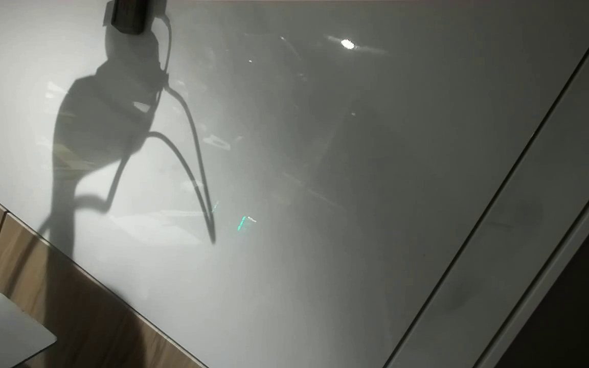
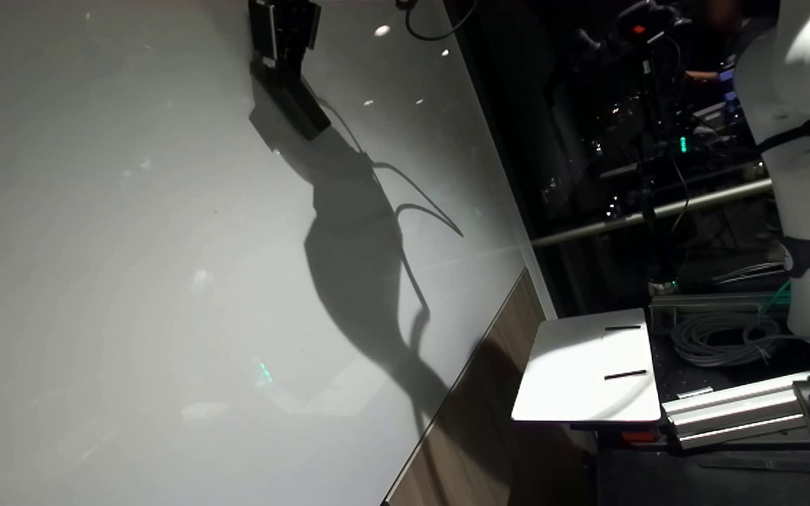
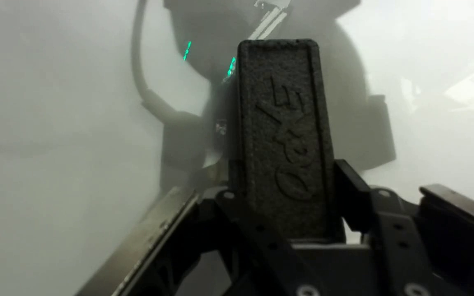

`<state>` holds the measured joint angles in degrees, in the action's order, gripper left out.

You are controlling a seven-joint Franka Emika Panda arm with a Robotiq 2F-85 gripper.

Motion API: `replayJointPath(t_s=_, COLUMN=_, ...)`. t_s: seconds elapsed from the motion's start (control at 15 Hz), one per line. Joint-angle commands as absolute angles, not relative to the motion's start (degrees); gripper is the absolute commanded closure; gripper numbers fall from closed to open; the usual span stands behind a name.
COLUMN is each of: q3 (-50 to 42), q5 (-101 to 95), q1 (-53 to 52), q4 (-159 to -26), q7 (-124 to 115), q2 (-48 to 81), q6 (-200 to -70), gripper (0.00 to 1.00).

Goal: Erase the drawing on the white board

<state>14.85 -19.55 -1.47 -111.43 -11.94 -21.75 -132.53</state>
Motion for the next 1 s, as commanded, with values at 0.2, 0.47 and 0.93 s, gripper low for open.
replayJointPath(t_s=0.2, q3=13.43, q5=-20.5, q1=-0.85, q4=-104.08, q7=-10.84, q2=-17.23, q6=-132.45, gripper=0.7)
replayJointPath(t_s=0.47, q3=12.49, q5=-20.0, q1=-1.62, q4=-113.61, q7=-10.18, q2=-20.79, q6=-134.6, gripper=0.7)
replayJointPath(t_s=0.93, q3=9.85, q5=-20.47, q1=-0.95, q4=-130.91, q7=-8.81, q2=-21.75, q6=-140.56, gripper=0.7)
